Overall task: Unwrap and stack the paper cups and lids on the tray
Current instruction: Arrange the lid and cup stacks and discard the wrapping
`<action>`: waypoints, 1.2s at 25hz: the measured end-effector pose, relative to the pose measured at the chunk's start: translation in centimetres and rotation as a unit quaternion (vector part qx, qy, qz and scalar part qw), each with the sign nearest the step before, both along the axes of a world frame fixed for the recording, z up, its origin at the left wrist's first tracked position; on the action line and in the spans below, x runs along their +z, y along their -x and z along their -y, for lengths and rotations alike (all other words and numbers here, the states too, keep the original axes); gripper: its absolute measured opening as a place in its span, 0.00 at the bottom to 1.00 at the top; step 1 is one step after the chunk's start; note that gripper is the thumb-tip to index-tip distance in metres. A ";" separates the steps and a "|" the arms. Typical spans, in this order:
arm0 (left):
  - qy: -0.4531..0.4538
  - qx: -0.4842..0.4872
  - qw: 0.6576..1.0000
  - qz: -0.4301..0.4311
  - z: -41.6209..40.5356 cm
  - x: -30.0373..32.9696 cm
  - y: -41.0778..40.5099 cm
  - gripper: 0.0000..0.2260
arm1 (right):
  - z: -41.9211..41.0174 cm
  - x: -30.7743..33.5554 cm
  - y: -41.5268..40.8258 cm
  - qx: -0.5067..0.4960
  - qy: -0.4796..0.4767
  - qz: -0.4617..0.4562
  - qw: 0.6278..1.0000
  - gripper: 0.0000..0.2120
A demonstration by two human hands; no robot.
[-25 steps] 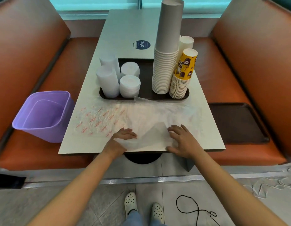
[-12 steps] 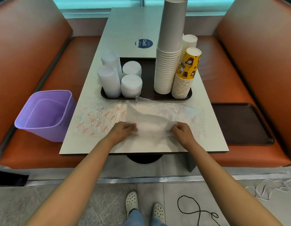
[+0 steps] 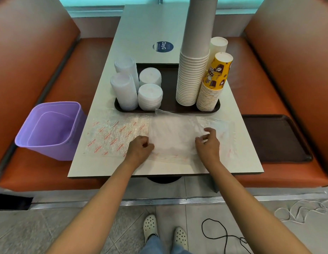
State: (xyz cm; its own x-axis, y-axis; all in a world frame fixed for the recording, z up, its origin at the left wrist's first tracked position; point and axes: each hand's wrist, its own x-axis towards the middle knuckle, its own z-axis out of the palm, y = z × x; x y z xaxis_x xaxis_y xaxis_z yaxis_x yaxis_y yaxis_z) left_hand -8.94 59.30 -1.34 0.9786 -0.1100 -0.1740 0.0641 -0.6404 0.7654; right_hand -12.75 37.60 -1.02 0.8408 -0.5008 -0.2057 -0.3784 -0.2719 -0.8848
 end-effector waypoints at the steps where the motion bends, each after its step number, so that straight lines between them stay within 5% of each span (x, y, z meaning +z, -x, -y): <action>1: -0.003 -0.004 1.000 -0.004 -0.1 0.0 -0.1 0.19 | -0.2 0.0 0.1 -0.010 0.086 0.020 0.996 0.23; 2: -0.005 -0.005 1.000 -0.007 -0.1 0.1 -0.2 0.19 | -0.5 -0.2 0.1 0.004 0.227 0.072 0.971 0.25; 4: -0.013 -0.006 1.000 -0.004 -0.2 0.1 -0.4 0.18 | -1.2 -0.8 -0.1 0.101 0.462 0.228 0.851 0.22; 6: -0.027 -0.009 1.000 -0.003 -0.4 -0.1 -0.4 0.17 | -2.1 -1.4 -0.8 0.238 0.535 0.275 0.763 0.18; 9: -0.038 -0.014 0.999 -0.009 -0.4 -0.2 -0.3 0.16 | -2.9 -1.6 -0.9 0.362 0.474 0.064 0.800 0.21; 11: -0.047 -0.013 0.999 -0.019 -0.6 -0.2 -0.3 0.16 | -2.3 -2.5 -0.7 0.342 0.438 -0.080 0.827 0.31; 14: -0.057 -0.002 0.998 -0.031 -0.2 0.2 0.1 0.05 | -1.7 -3.2 -0.3 0.303 0.429 -0.124 0.842 0.44; 16: -0.137 -0.015 0.982 0.128 1.2 0.6 0.7 0.19 | -1.7 -3.2 -0.2 0.299 0.426 -0.125 0.845 0.45; 18: -0.199 -0.140 0.916 0.319 3.6 1.3 0.8 0.23 | -1.8 -3.3 -0.2 0.300 0.427 -0.120 0.844 0.45; 19: -0.243 -0.231 0.886 0.321 4.7 1.7 0.8 0.22 | -1.8 -3.3 -0.3 0.307 0.427 -0.122 0.842 0.44; 21: -0.306 -0.307 0.884 0.176 5.7 1.3 0.6 0.22 | -1.9 -3.4 -0.3 0.317 0.425 -0.128 0.838 0.44; 24: -0.315 -0.255 0.914 0.023 4.4 -0.3 -0.5 0.24 | -1.2 -2.9 -0.4 0.313 0.430 -0.102 0.841 0.43; 28: -0.313 -0.283 0.907 0.000 3.0 -1.3 -0.9 0.27 | 0.5 -2.3 0.9 0.399 0.466 0.118 0.781 0.28; 30: -0.317 -0.284 0.905 0.002 2.9 -1.5 -1.1 0.27 | 1.6 -2.3 1.2 0.422 0.455 0.150 0.770 0.19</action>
State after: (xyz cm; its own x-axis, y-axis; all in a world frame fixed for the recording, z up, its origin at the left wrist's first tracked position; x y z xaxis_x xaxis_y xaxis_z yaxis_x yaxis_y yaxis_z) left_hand -7.82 56.44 -2.87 0.7968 -0.4747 -0.3739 -0.4148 -0.8796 0.2329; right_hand -13.95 36.03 -3.31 0.8869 0.4274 0.1753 0.4569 -0.8676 -0.1964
